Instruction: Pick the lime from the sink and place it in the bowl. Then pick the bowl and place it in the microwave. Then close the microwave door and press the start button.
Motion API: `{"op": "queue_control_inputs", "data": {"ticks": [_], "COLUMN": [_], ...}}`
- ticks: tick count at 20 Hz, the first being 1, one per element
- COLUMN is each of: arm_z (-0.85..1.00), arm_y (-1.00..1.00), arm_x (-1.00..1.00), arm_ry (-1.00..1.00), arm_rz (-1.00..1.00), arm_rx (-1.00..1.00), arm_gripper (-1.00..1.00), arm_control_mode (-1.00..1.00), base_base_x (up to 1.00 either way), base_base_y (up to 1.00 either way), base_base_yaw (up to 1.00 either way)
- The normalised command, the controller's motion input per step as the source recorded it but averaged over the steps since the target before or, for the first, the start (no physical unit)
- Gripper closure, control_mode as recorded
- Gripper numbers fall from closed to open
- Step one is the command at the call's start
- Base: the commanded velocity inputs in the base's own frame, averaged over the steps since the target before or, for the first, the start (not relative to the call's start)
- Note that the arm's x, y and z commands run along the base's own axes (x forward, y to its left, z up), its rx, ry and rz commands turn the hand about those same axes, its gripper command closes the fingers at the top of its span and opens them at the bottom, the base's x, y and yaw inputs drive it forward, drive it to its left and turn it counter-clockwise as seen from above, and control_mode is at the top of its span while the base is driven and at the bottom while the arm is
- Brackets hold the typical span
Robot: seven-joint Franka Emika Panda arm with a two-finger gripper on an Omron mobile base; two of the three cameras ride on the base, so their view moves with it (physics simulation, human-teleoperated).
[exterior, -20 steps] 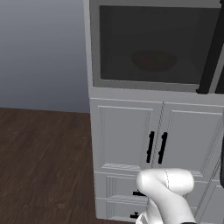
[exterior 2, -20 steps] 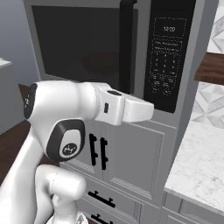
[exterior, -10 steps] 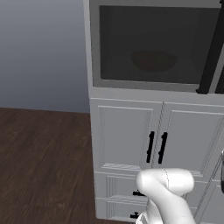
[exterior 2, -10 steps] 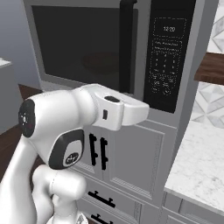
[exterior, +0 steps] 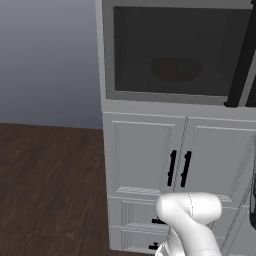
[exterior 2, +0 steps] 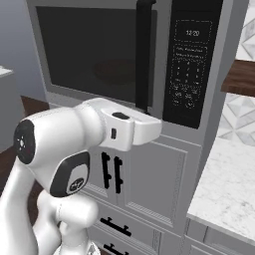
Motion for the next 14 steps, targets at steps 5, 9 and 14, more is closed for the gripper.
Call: {"op": "queue_control_inputs", "data": {"ticks": [5,9,14], "arm_z": [-0.01,-0.01,0.0], "arm_y": [0.15,0.01,-0.08], "arm_x": [0.19,0.32,0.28], "arm_ry": [0.01,0.05,0.02], "arm_rz": [0.02,0.02,0.03], "arm_rx": [0.0,0.0,0.0], "arm_gripper": [1.0,1.0,1.0], "arm_control_mode": [-1.0,-1.0,-1.0], "base_base_x": [0.0,0.0,0.0], "base_base_y": [0.0,0.0,0.0], "base_base_yaw": [0.0,0.0,0.0]}}
